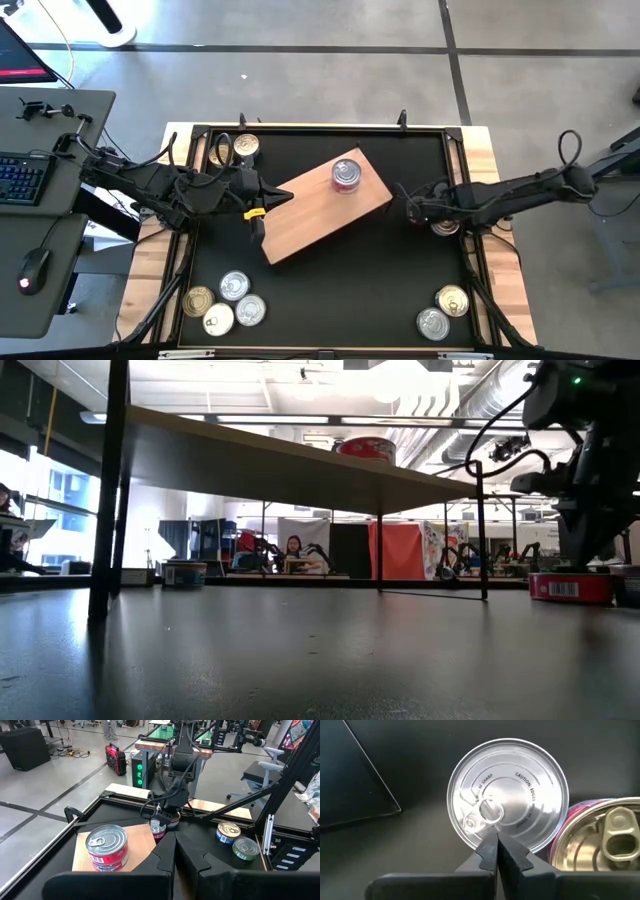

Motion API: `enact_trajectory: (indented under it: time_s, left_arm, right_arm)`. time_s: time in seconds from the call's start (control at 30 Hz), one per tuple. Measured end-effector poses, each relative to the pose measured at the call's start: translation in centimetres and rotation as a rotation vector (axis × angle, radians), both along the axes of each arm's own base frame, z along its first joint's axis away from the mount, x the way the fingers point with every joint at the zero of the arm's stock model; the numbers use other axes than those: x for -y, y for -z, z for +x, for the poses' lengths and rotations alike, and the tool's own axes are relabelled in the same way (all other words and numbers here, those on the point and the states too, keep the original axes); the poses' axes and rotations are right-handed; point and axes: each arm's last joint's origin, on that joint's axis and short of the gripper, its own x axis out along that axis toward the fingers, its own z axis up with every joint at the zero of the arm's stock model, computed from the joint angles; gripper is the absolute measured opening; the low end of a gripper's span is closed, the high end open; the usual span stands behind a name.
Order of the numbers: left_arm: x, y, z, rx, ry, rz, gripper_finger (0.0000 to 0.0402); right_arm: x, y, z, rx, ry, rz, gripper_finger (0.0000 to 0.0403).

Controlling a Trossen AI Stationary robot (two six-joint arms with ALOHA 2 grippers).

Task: Stack canned seafood by type on shelf
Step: Stack the red tuna can on the top of the other red tuna cans on the shelf

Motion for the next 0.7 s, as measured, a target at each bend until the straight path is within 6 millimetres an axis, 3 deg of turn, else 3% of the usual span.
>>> enact_trajectory:
  time_s: [0.7]
  left_arm:
    - [0.0, 0.0, 0.0, -0.006, 0.007, 0.027, 0.0]
  right_arm:
    - [-2.2, 1.8, 0.7, 0.055, 0.26, -0.277, 0.0]
